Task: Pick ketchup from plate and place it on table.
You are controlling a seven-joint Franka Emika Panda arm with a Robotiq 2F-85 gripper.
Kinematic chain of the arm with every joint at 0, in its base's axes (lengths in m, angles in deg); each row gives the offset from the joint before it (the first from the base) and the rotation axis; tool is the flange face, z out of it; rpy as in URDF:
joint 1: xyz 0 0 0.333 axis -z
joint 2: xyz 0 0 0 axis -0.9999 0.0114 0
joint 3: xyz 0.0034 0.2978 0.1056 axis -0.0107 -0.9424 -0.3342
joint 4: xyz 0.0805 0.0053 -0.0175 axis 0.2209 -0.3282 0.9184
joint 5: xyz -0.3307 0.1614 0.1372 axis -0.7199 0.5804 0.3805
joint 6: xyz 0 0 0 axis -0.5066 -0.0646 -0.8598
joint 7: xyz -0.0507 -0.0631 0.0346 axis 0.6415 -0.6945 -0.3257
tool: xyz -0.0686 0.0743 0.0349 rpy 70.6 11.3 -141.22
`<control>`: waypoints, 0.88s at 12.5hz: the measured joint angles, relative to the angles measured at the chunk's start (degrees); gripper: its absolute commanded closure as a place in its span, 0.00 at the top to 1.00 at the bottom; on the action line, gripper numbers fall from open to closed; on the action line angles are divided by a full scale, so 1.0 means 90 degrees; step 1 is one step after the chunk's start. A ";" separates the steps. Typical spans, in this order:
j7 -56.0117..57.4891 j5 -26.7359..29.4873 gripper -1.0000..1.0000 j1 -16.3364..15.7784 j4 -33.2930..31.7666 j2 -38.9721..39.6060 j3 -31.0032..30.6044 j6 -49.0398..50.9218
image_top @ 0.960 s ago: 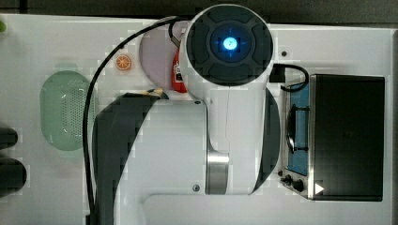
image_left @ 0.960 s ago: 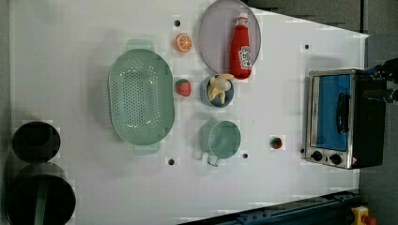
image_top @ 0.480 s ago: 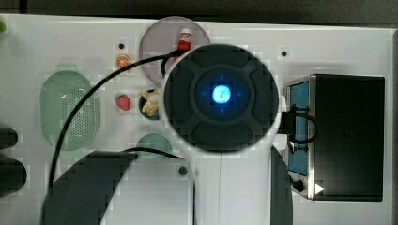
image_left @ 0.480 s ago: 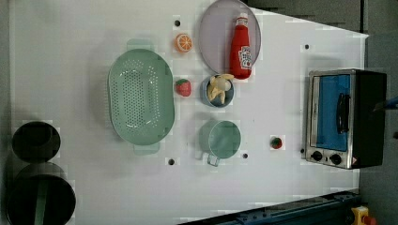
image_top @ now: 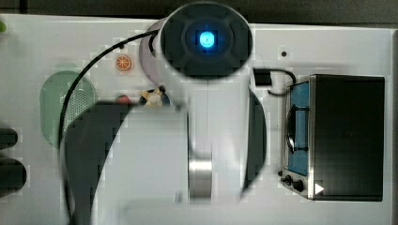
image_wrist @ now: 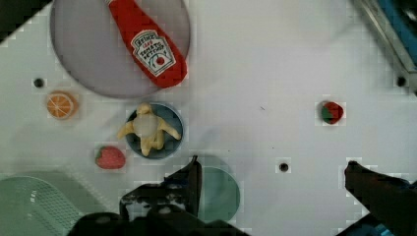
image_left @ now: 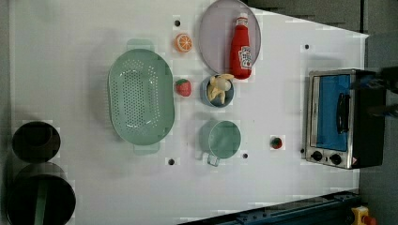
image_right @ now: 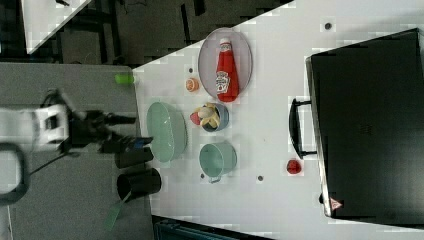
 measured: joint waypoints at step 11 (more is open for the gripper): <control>0.2098 -0.0504 1.00 -0.0268 -0.0099 0.3470 -0.0063 -0.2908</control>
